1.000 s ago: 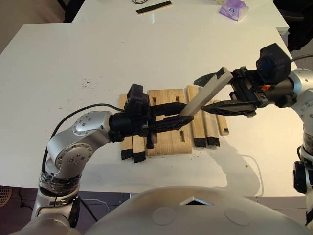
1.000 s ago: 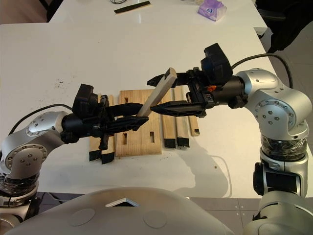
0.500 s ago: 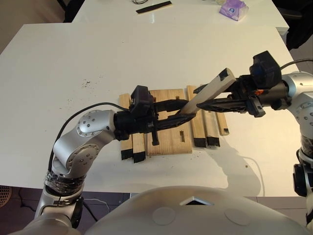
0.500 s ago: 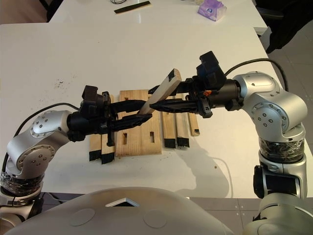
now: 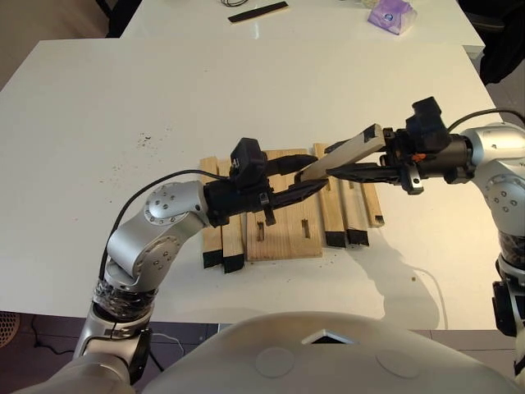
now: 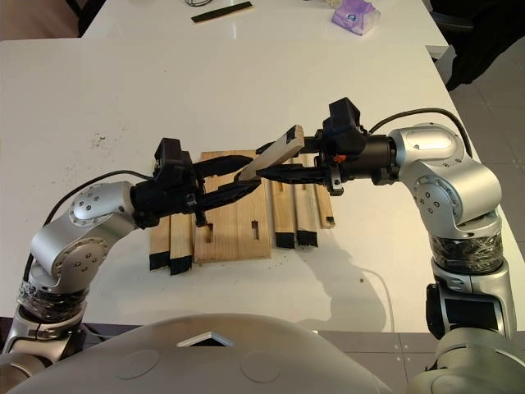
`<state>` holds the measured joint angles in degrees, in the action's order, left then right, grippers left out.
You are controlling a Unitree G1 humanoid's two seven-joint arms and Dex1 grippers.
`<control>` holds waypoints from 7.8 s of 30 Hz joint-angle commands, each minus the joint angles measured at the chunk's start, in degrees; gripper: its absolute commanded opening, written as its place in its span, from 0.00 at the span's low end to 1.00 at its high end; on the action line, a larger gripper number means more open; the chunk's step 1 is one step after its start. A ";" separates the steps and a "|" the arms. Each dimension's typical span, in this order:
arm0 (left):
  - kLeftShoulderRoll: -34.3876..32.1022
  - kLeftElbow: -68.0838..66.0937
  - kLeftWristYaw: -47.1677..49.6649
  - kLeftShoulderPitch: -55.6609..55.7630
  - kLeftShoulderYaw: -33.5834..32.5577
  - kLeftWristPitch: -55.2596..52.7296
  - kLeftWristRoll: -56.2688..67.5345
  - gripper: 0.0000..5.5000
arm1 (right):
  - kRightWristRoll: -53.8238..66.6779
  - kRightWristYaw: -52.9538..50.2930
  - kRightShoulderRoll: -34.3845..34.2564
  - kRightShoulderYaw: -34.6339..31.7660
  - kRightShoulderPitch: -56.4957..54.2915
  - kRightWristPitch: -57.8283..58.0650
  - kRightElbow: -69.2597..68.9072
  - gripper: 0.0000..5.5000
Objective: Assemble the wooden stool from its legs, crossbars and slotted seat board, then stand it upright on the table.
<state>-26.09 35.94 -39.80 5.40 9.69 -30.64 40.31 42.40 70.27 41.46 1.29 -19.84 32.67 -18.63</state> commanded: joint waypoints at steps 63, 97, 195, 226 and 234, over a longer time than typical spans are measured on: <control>2.78 -11.59 1.32 -9.80 1.50 9.44 -16.85 0.50 | -34.17 15.70 -2.27 19.30 -7.15 -34.59 53.60 0.32; 1.79 -11.26 0.05 -8.37 1.56 8.81 -16.95 0.50 | 8.91 -9.39 -7.89 -10.37 -10.59 9.52 7.26 0.50; 3.37 -12.08 3.42 -15.95 0.72 13.85 -21.30 0.50 | -28.56 -45.81 -17.88 -0.27 37.75 -6.01 -4.07 0.37; -2.55 1.38 9.55 5.16 -11.83 -12.37 45.53 0.61 | 31.75 -10.26 2.30 -12.22 16.87 17.26 -9.76 0.37; -5.72 -0.18 6.26 5.20 -12.52 -13.13 42.90 0.51 | 23.02 -5.70 3.24 -11.03 20.02 13.77 -9.34 0.37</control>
<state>-30.84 35.45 -32.24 10.30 -2.92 -43.07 84.94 67.80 63.75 43.61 -10.35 -0.23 47.59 -28.20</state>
